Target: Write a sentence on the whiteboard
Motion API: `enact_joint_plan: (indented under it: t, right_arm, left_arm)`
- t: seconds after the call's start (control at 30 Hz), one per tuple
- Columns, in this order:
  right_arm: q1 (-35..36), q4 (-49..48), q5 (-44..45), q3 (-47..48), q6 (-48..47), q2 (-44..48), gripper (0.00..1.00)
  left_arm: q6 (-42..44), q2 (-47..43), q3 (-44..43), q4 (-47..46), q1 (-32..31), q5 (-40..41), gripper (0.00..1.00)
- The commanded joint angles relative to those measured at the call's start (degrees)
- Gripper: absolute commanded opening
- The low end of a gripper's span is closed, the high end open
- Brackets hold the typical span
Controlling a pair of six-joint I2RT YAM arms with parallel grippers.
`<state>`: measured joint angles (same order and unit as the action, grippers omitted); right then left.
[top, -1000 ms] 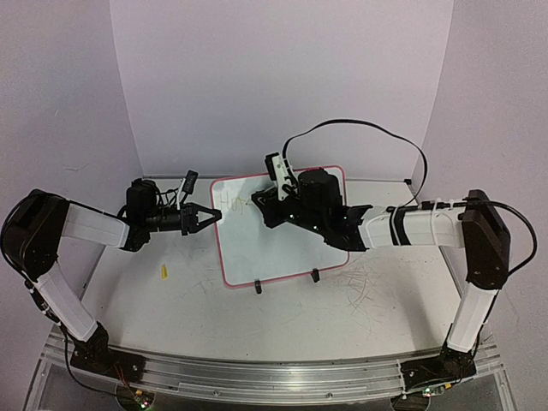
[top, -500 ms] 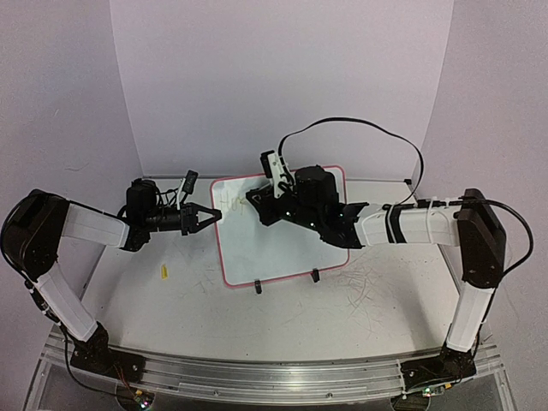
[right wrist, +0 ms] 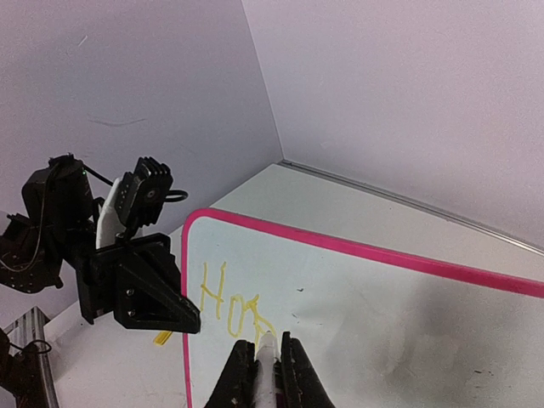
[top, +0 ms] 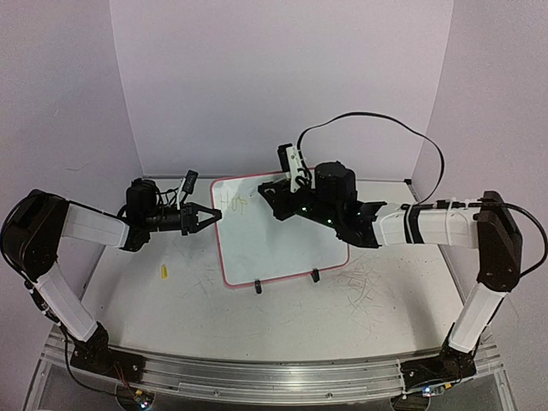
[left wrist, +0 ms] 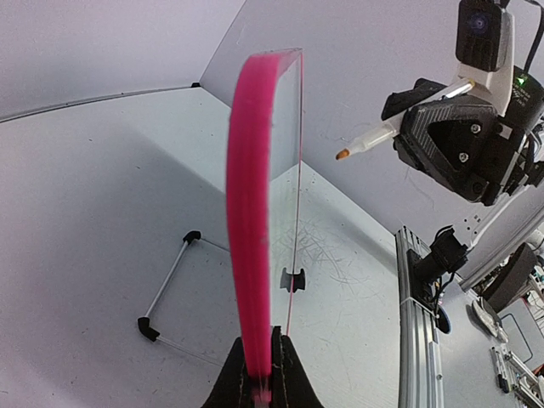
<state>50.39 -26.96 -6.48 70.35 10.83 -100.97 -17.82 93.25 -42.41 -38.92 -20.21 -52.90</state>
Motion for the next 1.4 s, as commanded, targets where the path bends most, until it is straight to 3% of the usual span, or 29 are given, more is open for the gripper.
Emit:
enact_joint_plan:
  t: [0.0,0.73,1.37]
  right_arm:
    - [0.1,-1.8,0.8,3.3,-0.1,-2.0,0.00]
    - [0.1,-0.6,2.6,5.0,0.5,-4.7,0.00]
    - [0.1,-0.5,9.3,1.5,1.7,-1.8,0.00]
  left_arm:
    - [3.9,-2.0,-1.9,0.0,0.0,2.4,0.00]
    - [4.3,-2.4,-1.7,0.1,0.0,2.1,0.00]
    - [4.4,-2.6,-1.5,0.2,0.0,2.3,0.00]
